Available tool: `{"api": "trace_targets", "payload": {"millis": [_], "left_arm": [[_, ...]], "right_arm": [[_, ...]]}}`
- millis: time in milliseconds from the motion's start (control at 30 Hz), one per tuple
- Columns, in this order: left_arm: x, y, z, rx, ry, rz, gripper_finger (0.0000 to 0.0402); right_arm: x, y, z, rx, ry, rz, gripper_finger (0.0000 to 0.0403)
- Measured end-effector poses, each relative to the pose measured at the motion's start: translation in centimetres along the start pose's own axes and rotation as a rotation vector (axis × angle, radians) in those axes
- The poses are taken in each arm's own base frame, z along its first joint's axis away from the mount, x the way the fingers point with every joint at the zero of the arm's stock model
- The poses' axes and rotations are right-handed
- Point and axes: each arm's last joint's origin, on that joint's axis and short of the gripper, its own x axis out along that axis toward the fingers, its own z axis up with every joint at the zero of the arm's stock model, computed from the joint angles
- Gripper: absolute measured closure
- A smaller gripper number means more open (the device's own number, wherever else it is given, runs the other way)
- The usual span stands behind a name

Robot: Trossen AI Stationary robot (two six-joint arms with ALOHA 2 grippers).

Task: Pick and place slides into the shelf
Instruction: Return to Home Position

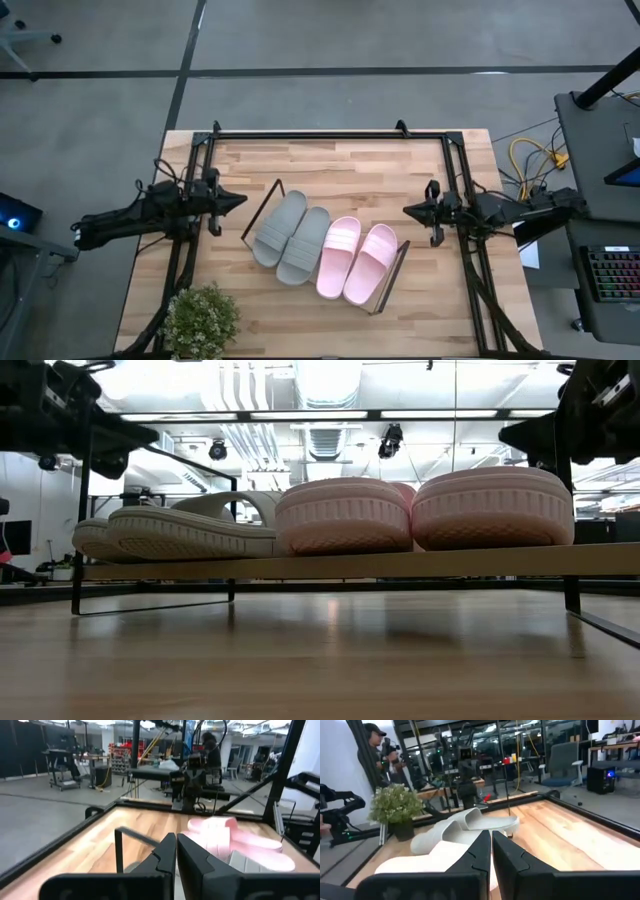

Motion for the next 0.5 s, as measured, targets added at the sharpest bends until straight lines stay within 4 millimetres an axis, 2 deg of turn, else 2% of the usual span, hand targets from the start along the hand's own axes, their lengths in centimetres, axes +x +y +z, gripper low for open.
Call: {"api": "trace_targets", "payload": {"millis": [500], "left_arm": [[0.4,0.2,-1.8,0.059,0.059,0.019,0.0402]], "right_arm": [[0.0,-0.1,-0.1,-0.043,0.011,-0.020,0.0394]]}}
